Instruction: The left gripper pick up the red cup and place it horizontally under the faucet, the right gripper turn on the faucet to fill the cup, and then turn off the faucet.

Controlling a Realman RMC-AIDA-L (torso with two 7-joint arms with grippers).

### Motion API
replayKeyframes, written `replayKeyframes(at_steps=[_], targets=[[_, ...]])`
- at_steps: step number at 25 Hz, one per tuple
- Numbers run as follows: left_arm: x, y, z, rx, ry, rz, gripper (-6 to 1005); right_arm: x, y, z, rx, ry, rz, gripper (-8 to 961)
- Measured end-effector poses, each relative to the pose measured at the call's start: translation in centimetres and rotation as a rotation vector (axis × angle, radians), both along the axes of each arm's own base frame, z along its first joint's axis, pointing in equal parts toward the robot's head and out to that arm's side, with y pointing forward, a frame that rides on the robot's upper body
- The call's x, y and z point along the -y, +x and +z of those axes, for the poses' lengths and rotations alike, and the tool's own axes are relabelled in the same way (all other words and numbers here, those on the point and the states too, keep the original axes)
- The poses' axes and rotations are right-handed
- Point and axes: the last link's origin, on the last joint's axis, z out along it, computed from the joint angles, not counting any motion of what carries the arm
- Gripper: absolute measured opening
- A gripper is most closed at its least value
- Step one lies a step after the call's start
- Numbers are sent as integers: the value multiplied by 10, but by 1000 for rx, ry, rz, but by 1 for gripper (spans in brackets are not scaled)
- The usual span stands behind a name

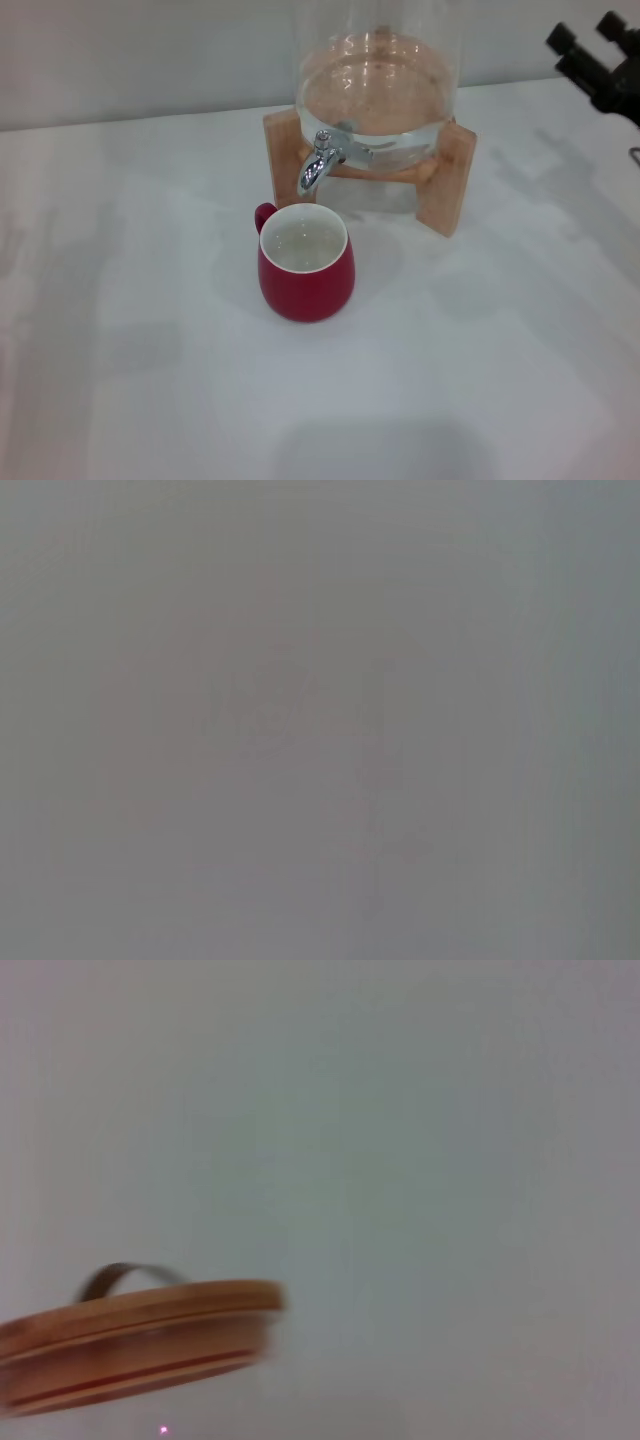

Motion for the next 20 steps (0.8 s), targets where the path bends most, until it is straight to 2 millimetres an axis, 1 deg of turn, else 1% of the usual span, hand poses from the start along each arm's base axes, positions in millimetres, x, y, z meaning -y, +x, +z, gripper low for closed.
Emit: replayKeyframes(at_steps=[3, 9, 12, 20], targets=[[0, -2, 3, 11, 17, 11, 881, -4, 6, 7, 32, 72, -46, 862], [2, -7, 9, 42, 58, 37, 881, -8, 11, 11, 99, 182, -112, 862], [3, -9, 12, 99, 76, 45, 881, -7, 12, 13, 110, 202, -124, 863], [6, -16, 16, 150, 100, 68, 881, -5, 23, 19, 94, 232, -175, 863]])
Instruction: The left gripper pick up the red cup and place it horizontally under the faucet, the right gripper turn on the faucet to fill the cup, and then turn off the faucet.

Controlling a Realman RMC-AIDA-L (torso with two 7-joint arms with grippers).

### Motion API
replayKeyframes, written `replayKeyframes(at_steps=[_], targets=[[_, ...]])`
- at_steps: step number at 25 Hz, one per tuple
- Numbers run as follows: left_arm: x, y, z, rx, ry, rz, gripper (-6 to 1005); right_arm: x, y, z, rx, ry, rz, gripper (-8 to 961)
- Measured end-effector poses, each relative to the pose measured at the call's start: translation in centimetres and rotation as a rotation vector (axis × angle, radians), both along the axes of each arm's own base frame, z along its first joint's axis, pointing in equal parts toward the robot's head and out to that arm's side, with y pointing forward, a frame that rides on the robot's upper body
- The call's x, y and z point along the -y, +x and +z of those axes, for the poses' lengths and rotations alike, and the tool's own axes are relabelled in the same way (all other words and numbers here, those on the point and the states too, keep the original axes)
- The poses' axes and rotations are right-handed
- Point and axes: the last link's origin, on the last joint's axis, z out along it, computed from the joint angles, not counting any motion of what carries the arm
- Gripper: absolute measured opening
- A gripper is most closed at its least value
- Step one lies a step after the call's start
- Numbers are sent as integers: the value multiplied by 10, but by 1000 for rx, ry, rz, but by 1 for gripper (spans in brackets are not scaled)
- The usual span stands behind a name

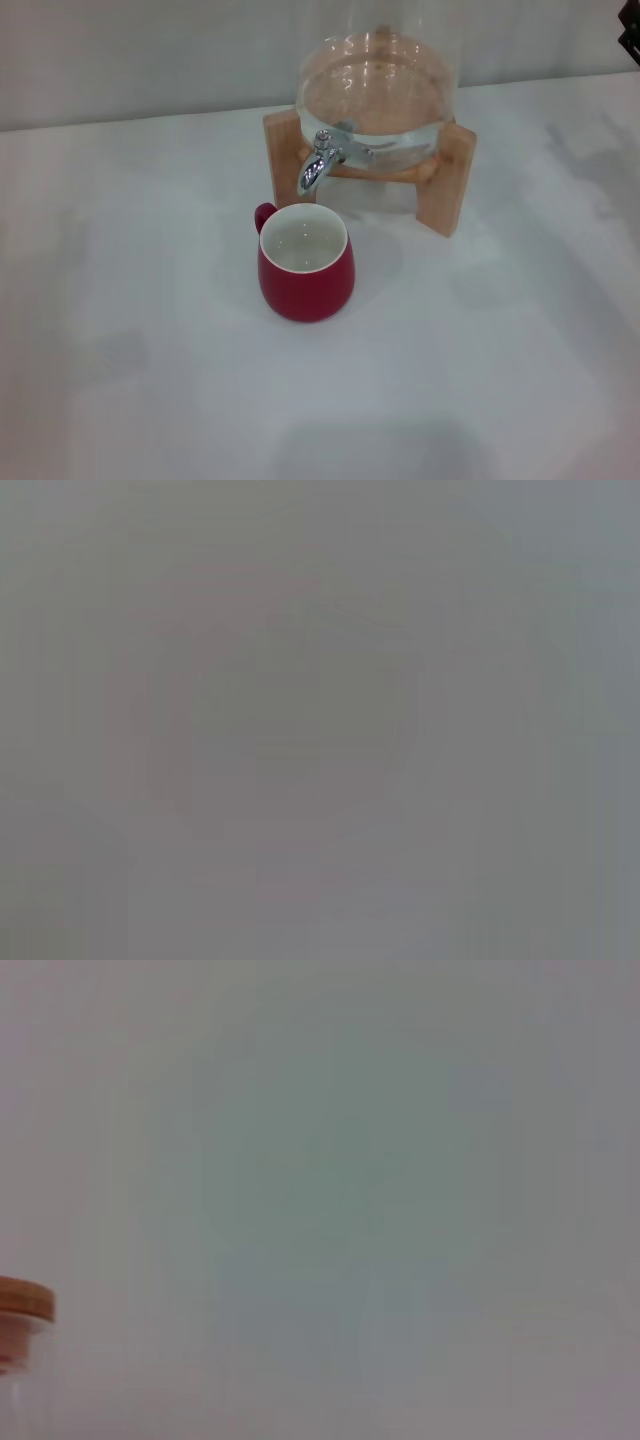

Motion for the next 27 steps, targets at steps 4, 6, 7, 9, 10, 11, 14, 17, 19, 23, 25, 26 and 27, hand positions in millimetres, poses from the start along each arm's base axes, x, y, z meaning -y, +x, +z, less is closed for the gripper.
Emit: replayKeyframes(at_steps=[4, 6, 7, 9, 10, 11, 14, 17, 19, 23, 25, 26, 27], targets=[[6, -5, 2, 8, 13, 13, 881, 2, 4, -1, -3, -3, -15, 864], [8, -6, 3, 13, 20, 13, 881, 3, 6, -1, -3, -2, -21, 864], [9, -7, 3, 19, 23, 12, 881, 4, 7, -1, -3, -2, -24, 864], [11, -8, 3, 26, 26, 13, 881, 6, 9, -2, -2, -4, -30, 864], [12, -9, 4, 28, 26, 14, 881, 6, 9, -2, -2, -4, -32, 864], [12, -9, 4, 29, 26, 16, 881, 6, 10, -2, -2, -4, -33, 864], [15, -12, 4, 29, 28, 23, 881, 8, 12, -3, -3, -7, -38, 864], [19, -16, 7, 25, 47, 38, 881, 10, 13, -4, -5, -6, -37, 864], [22, -19, 11, 23, 67, 49, 881, 12, 13, -4, -7, -6, -34, 864], [29, -25, 17, 29, 109, 63, 881, 16, 15, -6, -13, -4, -27, 864], [30, -27, 20, 35, 124, 73, 881, 17, 16, -6, -15, -5, -28, 864], [31, -27, 20, 35, 125, 74, 881, 17, 15, -6, -15, -5, -28, 864], [31, -28, 20, 35, 126, 77, 881, 17, 15, -7, -16, -7, -27, 864]])
